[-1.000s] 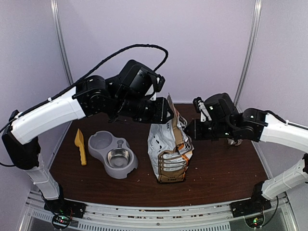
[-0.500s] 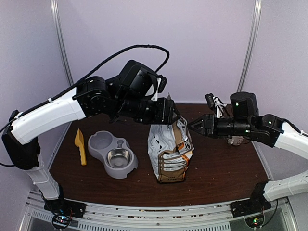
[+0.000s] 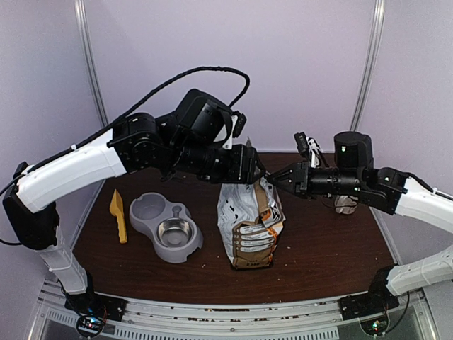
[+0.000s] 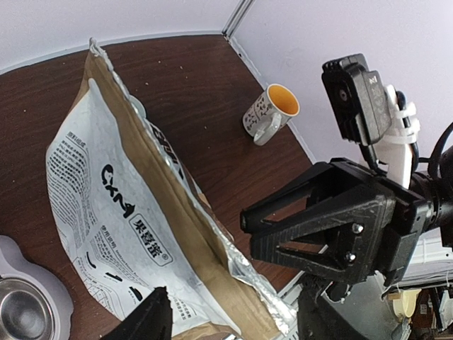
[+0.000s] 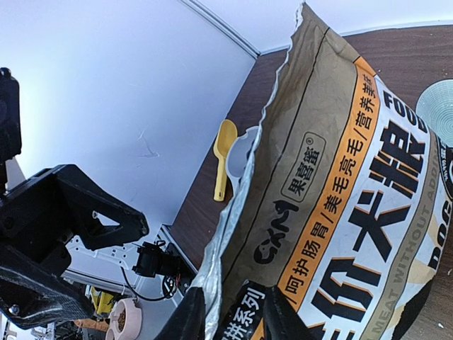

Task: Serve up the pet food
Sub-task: Open the seal of the pet food bag.

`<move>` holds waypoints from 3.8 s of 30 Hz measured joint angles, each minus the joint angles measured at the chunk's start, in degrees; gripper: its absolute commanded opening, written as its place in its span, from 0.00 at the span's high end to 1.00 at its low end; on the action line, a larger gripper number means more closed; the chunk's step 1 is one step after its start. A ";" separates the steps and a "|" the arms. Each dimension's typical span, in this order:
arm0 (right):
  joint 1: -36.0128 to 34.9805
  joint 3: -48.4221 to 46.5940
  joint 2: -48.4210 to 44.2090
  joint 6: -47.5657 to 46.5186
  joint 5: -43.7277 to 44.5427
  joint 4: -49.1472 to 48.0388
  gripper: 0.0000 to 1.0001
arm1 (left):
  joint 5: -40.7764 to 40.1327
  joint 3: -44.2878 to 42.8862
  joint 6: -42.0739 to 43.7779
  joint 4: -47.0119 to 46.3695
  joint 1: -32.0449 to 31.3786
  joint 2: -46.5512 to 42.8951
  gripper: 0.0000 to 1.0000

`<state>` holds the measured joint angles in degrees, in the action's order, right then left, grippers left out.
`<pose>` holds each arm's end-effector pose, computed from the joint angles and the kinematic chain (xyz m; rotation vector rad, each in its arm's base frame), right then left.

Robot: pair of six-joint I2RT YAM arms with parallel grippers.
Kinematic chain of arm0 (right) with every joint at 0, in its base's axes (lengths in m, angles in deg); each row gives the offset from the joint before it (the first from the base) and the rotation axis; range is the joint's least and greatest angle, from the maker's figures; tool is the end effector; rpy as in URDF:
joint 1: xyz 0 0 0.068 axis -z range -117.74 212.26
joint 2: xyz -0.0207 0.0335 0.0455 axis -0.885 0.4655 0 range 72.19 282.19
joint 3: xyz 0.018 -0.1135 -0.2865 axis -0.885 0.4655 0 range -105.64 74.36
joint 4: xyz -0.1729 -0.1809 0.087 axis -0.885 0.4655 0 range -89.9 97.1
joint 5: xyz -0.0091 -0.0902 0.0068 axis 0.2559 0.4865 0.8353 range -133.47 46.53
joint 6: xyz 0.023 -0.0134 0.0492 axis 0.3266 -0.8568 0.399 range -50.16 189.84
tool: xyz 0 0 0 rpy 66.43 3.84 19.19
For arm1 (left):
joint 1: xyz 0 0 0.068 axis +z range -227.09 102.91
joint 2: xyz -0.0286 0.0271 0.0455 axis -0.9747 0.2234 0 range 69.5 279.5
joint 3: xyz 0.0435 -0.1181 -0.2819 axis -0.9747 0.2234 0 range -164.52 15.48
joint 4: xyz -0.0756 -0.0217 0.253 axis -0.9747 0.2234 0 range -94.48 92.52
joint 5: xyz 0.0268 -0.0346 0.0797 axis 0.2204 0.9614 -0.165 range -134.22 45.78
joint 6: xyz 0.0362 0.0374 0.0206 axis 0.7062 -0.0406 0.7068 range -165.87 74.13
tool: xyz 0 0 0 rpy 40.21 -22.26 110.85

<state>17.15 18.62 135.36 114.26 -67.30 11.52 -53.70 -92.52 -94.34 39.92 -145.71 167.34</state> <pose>0.1598 0.1825 0.3742 -0.3337 2.1256 1.3904 0.1475 -0.3589 0.4515 0.3071 2.3139 -0.9517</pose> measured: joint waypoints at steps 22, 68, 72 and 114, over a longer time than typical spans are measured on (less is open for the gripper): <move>0.24 0.22 3.98 1.31 -3.10 -4.28 0.93 | -1.42 2.21 0.07 0.17 0.00 -0.66 0.37; -0.57 2.56 7.08 5.35 -9.51 -16.41 1.00 | 5.05 4.22 -3.02 -5.11 6.93 1.75 0.37; -0.63 2.54 7.06 4.72 -9.31 -16.00 1.00 | 5.88 4.07 -2.97 -4.85 7.21 2.23 0.44; -1.25 -0.24 7.98 -1.11 -5.64 -9.31 1.00 | 12.31 5.64 -4.55 -7.06 8.68 2.89 1.00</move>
<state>15.91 18.38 143.34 113.15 -72.94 2.21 -41.39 -86.88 -98.88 32.86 -137.03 170.23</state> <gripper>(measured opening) 0.008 0.008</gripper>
